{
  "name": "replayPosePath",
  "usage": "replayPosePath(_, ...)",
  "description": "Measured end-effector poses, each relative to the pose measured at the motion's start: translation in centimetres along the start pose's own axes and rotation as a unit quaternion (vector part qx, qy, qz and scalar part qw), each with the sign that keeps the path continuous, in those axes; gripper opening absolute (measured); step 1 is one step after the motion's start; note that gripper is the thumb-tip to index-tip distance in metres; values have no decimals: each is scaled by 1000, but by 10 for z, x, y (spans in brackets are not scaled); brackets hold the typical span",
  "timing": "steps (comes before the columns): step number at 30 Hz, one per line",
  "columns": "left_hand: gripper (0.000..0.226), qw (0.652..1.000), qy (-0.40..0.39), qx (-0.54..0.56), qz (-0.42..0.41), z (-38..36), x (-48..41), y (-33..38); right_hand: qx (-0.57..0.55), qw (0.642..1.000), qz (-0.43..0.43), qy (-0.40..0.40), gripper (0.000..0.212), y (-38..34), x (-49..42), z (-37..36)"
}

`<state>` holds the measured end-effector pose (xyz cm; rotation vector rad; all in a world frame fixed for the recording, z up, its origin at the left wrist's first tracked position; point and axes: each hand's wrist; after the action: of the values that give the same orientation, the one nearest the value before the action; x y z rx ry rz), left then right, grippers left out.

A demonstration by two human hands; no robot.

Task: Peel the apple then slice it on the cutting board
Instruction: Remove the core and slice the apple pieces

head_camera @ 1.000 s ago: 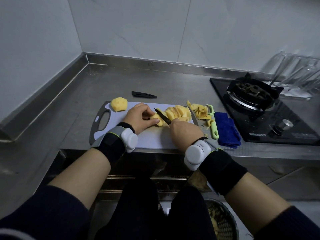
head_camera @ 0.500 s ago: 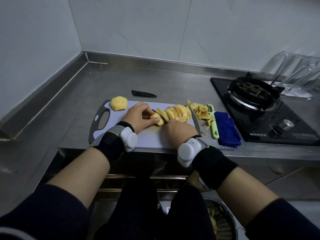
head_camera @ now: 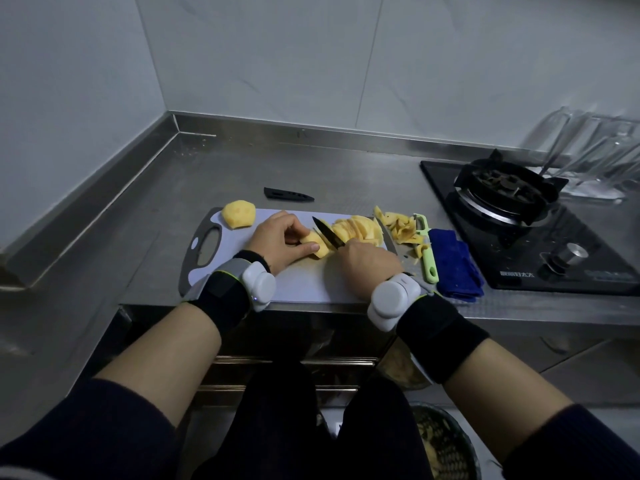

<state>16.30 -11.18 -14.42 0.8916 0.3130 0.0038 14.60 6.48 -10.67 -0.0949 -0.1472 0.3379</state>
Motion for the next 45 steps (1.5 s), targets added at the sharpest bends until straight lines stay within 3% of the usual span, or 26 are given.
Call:
replayPosePath(4,28,1000,8,-8,3,0,0,0,27,997,56,40,21,1,12,2)
replayPosePath(17,27,1000,14,1,-4,-1,1,0,31,996,54,62,21,-3,23,3)
replayPosePath(45,30,1000,6,-20,-10,-1,-1,-2,48,998,43,-6,25,-8,12,-6)
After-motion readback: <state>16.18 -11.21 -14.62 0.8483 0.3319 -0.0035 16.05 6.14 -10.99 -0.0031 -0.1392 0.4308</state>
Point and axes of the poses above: each hand's wrist, its own x-axis away from the middle knuckle, its own z-axis out of the back of the hand, y = z × x, and after that the axes turned 7 degrees about -x, right-handed
